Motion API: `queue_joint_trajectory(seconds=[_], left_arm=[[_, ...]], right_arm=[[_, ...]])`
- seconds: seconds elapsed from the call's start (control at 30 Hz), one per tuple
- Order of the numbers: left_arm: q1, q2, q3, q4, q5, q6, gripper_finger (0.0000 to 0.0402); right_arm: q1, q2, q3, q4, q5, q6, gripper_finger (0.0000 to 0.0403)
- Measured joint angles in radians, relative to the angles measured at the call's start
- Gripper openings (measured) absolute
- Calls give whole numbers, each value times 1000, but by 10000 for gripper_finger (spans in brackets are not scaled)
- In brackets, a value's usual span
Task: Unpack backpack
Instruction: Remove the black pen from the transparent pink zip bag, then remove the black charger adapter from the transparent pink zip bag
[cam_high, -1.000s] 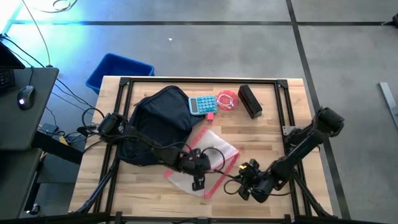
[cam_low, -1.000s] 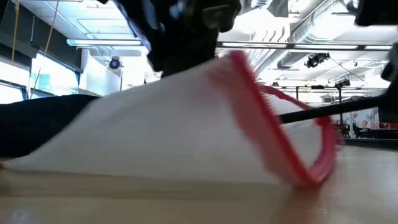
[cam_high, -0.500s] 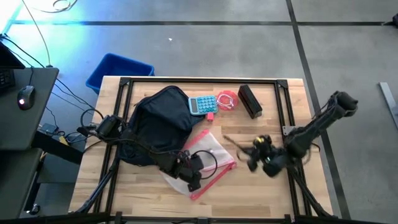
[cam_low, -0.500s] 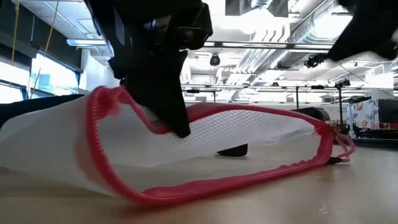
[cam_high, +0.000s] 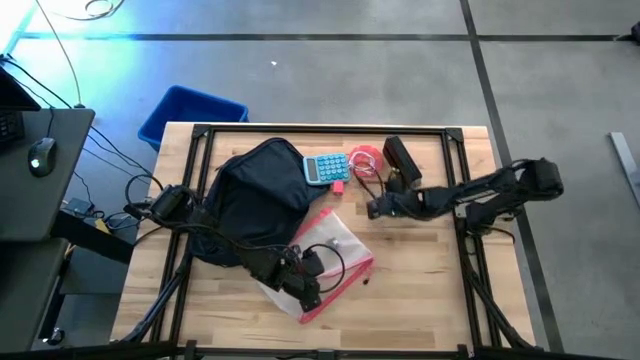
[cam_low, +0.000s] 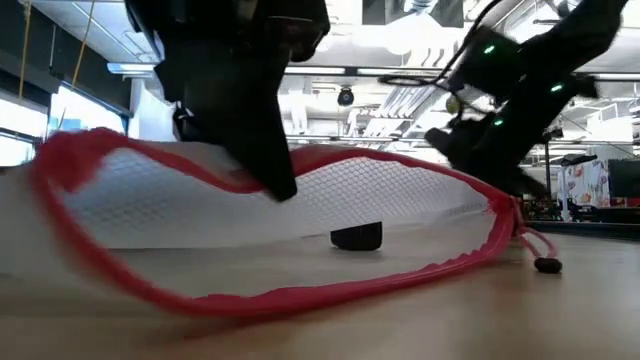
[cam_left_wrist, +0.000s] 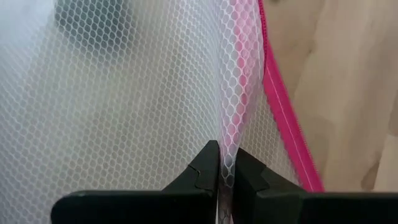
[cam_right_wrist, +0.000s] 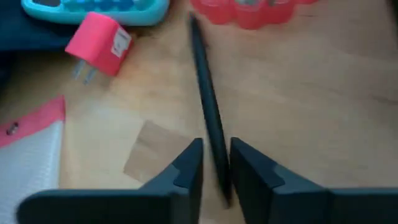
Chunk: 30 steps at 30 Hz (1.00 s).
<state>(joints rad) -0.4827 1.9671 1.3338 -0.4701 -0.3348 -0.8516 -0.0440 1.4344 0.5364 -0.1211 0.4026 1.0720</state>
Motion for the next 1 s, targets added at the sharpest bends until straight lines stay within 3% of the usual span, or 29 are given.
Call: queue_joint_trajectory(seconds=[0.2,0.3,0.4,0.57,0.73,0.83,1.0], left_arm=[[18,-2,0,46,6,7,0],[20,-2,0,79,11,16,0],[20,-3,3,78,11,16,0],[29,-6,9,96,12,18,0],[49,-6,9,153,42,83,0],[61,-6,9,191,52,129,0],[98,-6,9,277,149,155,0]], right_arm=[[-110,-1,1,33,-220,-132,151],[-60,-75,1,81,-272,-240,175],[67,-179,1,112,-269,-322,183],[408,-278,1,126,-157,-360,180],[716,-194,2,167,53,-216,171],[796,-77,1,291,125,-234,165],[802,114,1,504,204,-268,150]])
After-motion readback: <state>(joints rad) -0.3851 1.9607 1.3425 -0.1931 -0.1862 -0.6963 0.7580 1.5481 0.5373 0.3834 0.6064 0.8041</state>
